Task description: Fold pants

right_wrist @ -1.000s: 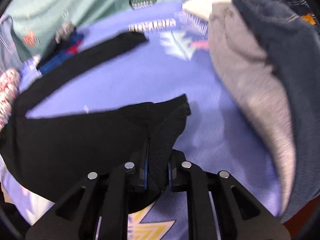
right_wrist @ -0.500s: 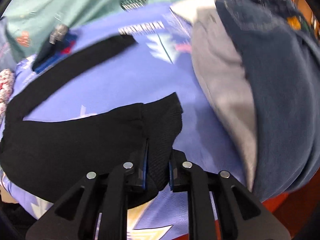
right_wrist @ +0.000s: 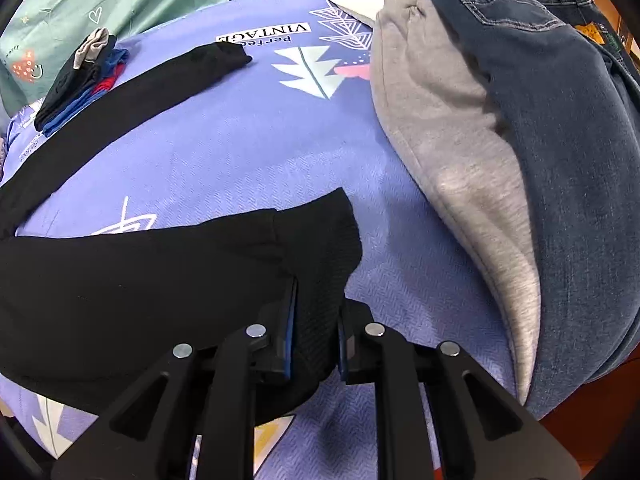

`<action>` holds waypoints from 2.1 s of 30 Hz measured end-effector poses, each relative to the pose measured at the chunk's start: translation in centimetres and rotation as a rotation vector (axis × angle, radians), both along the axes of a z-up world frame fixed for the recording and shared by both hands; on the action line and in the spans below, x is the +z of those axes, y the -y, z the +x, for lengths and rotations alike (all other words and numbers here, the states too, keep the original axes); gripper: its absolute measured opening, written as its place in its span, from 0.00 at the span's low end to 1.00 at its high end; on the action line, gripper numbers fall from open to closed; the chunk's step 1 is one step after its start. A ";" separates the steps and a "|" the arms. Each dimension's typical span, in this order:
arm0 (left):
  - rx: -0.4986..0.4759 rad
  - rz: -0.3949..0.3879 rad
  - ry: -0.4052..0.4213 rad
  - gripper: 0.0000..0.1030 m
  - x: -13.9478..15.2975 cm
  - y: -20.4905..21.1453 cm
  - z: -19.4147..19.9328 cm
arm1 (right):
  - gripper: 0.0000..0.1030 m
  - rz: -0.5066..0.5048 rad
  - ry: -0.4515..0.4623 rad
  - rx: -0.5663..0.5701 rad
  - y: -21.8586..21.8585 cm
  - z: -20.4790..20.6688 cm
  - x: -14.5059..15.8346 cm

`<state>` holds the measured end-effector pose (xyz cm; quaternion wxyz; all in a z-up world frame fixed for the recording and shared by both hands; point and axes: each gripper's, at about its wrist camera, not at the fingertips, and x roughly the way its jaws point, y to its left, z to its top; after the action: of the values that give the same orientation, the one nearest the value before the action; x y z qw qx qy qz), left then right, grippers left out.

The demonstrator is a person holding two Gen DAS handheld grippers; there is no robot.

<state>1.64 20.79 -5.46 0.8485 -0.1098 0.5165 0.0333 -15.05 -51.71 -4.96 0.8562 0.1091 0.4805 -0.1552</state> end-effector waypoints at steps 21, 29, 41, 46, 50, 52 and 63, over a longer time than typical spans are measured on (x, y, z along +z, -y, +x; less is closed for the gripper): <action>-0.305 0.030 0.017 0.87 2.7 6.4 1.1 | 0.54 0.162 -0.085 0.413 -13.8 6.7 -0.8; -0.335 0.220 0.163 0.98 7.9 2.4 15.1 | 0.60 0.150 0.105 0.453 -15.2 10.1 6.4; -0.595 0.156 0.123 0.09 5.5 5.8 21.7 | 0.60 0.113 0.012 0.570 -21.0 18.1 5.1; -0.712 0.118 0.287 0.09 11.3 7.2 12.5 | 0.61 0.248 0.070 0.604 -22.2 22.0 6.6; -0.779 0.109 0.324 0.09 12.7 9.1 5.6 | 0.83 0.475 0.149 0.588 -23.3 25.2 7.0; -0.787 0.090 0.319 0.09 12.0 9.3 3.5 | 0.92 0.591 0.171 0.560 -24.0 26.8 6.6; -0.680 -0.031 0.228 0.87 8.0 6.3 -0.4 | 0.04 0.797 -0.009 0.495 -29.1 29.9 -0.7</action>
<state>1.20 14.52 2.53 0.8615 0.0523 0.4261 -0.2713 14.83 -22.56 -5.63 0.7568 0.3108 0.5178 0.2501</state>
